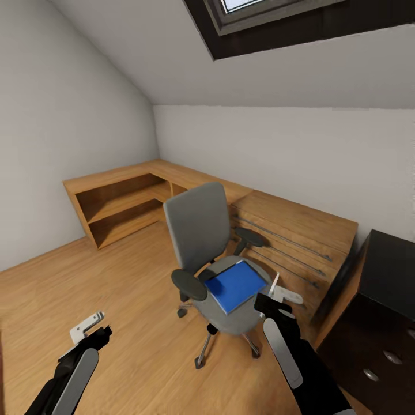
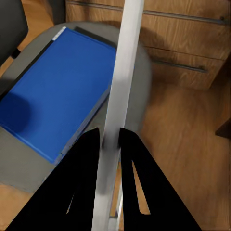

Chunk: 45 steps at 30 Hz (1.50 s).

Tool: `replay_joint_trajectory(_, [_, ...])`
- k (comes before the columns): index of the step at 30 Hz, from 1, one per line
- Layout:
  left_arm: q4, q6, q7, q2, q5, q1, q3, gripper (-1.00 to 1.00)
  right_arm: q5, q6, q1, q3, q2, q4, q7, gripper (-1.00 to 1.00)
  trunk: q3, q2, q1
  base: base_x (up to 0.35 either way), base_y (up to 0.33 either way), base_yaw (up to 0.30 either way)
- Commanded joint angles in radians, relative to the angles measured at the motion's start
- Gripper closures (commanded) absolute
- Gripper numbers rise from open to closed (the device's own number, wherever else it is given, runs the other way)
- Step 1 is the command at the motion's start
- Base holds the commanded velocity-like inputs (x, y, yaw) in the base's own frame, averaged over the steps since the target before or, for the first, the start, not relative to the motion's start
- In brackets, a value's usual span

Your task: In the bedroom, organize the workspace by keeping the computer under the desk, ensuring the monitor is on the desk, placing the keyboard on the desk next to the monitor, placing the mouse on the desk next to the keyboard, moving the folder from the swivel chair onto the desk next to the mouse, stacking the notebook on top of the folder with the pen on top of the notebook, and positioning the swivel chair next to the desk.

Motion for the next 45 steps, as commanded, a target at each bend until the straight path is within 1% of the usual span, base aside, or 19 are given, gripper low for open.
replay_joint_trajectory(1, [-0.002,0.004,0.006,0.0,0.006,-0.001,0.0,-1.0,-0.007,0.002,0.0,0.001,0.0,-0.001,-0.007,1.0,0.002,0.007,-0.005,-0.341,0.0,0.0])
replay_joint_trajectory(14, [-0.002,0.003,0.006,0.0,0.006,-0.001,0.0,-1.0,-0.006,-0.004,-0.001,0.0,0.001,-0.001,-0.007,1.0,0.043,0.098,-0.054,-0.342,0.0,0.0])
replay_joint_trajectory(22, [0.0,0.004,0.006,0.0,0.009,-0.001,-0.004,-1.0,-0.005,-0.005,0.0,0.0,0.0,-0.001,-0.009,1.0,0.075,0.154,-0.085,-0.342,0.0,-0.01])
replay_joint_trajectory(27, [0.003,0.005,0.007,0.0,0.009,-0.001,-0.012,-1.0,-0.004,-0.004,0.0,0.001,0.001,-0.001,-0.008,1.0,0.091,0.189,-0.104,-0.118,0.0,-0.003])
replay_joint_trajectory(28, [0.003,0.005,0.007,0.0,0.009,-0.001,-0.018,-1.0,-0.004,-0.004,0.0,0.0,0.001,-0.002,-0.009,1.0,0.094,0.196,-0.108,-0.01,0.0,0.0])
replay_joint_trajectory(29, [0.003,0.005,0.007,0.0,0.008,-0.001,-0.066,-1.0,-0.003,-0.004,0.0,0.0,0.0,-0.005,-0.009,1.0,0.097,0.203,-0.112,0.0,0.0,0.0])
replay_joint_trajectory(30, [0.003,0.005,0.007,0.0,0.007,-0.001,-0.101,-1.0,-0.003,-0.004,0.0,-0.001,0.0,-0.004,-0.009,1.0,0.1,0.21,-0.116,0.0,0.0,-0.038])
replay_joint_trajectory(31, [0.003,0.005,0.007,0.0,0.006,-0.001,-0.145,-1.0,-0.003,-0.004,0.0,-0.001,0.0,-0.005,-0.009,1.0,0.103,0.217,-0.12,0.0,0.0,-0.136])
replay_joint_trajectory(32, [0.003,0.005,0.007,0.0,0.005,-0.001,-0.173,-1.0,-0.003,-0.004,0.0,-0.002,-0.001,-0.005,-0.009,1.0,0.107,0.224,-0.123,0.0,0.0,-0.18])
replay_joint_trajectory(33, [0.002,0.005,0.007,0.0,0.004,-0.001,-0.221,-1.0,-0.003,-0.003,0.0,-0.002,-0.001,-0.005,-0.009,1.0,0.11,0.231,-0.127,0.0,0.0,-0.221])
replay_joint_trajectory(35, [0.0,0.005,0.008,0.0,0.003,-0.001,-0.287,-1.0,-0.003,-0.003,0.0,-0.003,-0.002,-0.006,-0.009,1.0,0.116,0.245,-0.135,0.0,0.0,-0.242])
replay_joint_trajectory(36, [-0.001,0.005,0.008,0.0,0.003,-0.001,-0.302,-1.0,-0.003,-0.003,0.0,-0.003,-0.002,-0.006,-0.009,1.0,0.119,0.252,-0.139,0.0,0.0,-0.25])
replay_joint_trajectory(38, [-0.005,0.005,0.008,0.0,0.002,-0.001,-0.356,-1.0,-0.004,-0.002,0.0,-0.003,-0.002,-0.007,-0.009,1.0,0.125,0.266,-0.146,0.0,0.0,-0.258])
replay_joint_trajectory(39, [-0.007,0.004,0.008,0.0,0.002,-0.001,-0.367,-1.0,-0.003,-0.002,0.0,-0.003,-0.002,-0.007,-0.009,1.0,0.129,0.273,-0.15,0.0,0.0,-0.261])
replay_joint_trajectory(41, [-0.022,0.003,0.01,0.001,0.002,-0.001,-0.403,-1.0,-0.004,-0.001,0.0,-0.003,-0.004,-0.007,-0.009,1.0,0.135,0.287,-0.158,0.0,0.0,-0.265])
replay_joint_trajectory(43, [-0.04,0.002,0.012,0.002,0.004,-0.001,-0.424,-1.0,-0.004,0.001,0.0,-0.003,-0.005,-0.008,-0.009,1.0,0.141,0.301,-0.166,0.0,0.0,-0.267])
replay_joint_trajectory(45, [-0.049,0.002,0.013,0.003,0.004,-0.001,-0.434,-1.0,-0.004,0.002,0.0,-0.003,-0.007,-0.008,-0.009,1.0,0.141,0.301,-0.166,0.0,0.0,-0.268])
